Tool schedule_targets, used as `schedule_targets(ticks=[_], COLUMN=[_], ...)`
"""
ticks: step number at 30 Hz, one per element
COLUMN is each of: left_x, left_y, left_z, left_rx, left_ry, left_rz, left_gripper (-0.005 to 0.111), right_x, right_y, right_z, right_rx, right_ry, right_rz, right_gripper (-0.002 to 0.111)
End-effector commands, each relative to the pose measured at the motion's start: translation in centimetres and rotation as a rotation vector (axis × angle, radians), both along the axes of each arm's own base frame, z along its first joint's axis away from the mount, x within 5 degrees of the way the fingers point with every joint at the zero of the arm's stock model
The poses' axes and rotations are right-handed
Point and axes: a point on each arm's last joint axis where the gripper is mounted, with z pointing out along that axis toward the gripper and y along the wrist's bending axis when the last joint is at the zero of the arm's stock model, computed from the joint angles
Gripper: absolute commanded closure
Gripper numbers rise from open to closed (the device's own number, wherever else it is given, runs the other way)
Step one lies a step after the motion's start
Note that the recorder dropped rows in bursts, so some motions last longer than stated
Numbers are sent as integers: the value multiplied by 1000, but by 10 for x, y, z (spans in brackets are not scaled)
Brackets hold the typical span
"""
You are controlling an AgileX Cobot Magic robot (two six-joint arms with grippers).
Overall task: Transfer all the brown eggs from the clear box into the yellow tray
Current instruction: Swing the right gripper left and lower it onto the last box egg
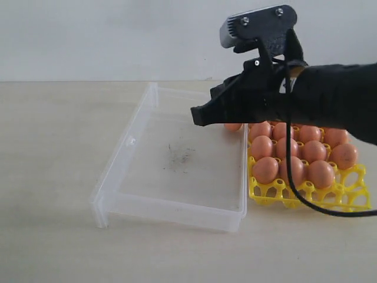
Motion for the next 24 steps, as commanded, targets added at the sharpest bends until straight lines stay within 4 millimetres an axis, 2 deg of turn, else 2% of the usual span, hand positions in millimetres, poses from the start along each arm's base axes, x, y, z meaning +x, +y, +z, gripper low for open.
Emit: schedule_targets(ticks=[1,4,7,10,12,13,14,18,24], left_x=[-1,-1,-1,-1,-1,-1,-1,-1,-1], left_y=[-2,-2,-2,-2,-2,-2,-2,-2,-2], left_z=[3,3,3,3,3,3,3,3,3], left_rx=[7,7,7,7,7,7,7,7,8], left_ry=[-16,-16,-16,-16,-16,-16,-16,-16,-17], left_rz=[-9,-9,-9,-9,-9,-9,-9,-9,-10], left_gripper=[103,103,103,103,103,103,103,103,103], right_x=[19,50,86,117,132,137,143,168,202], right_y=[5,-7,-23,-34,-32,-30,-26,-10,2], right_z=[19,30,19,1,-14,-19,-26,-53,-61], right_rx=[28,33,77,65,81,81,71,43,27], right_ry=[32,78,284,460,562,592,625,760,777], right_rz=[-34,-112,-264,-360,-412,-423,-427,-405,-394], right_gripper=[109,108,101,78,54,47,45,56,55])
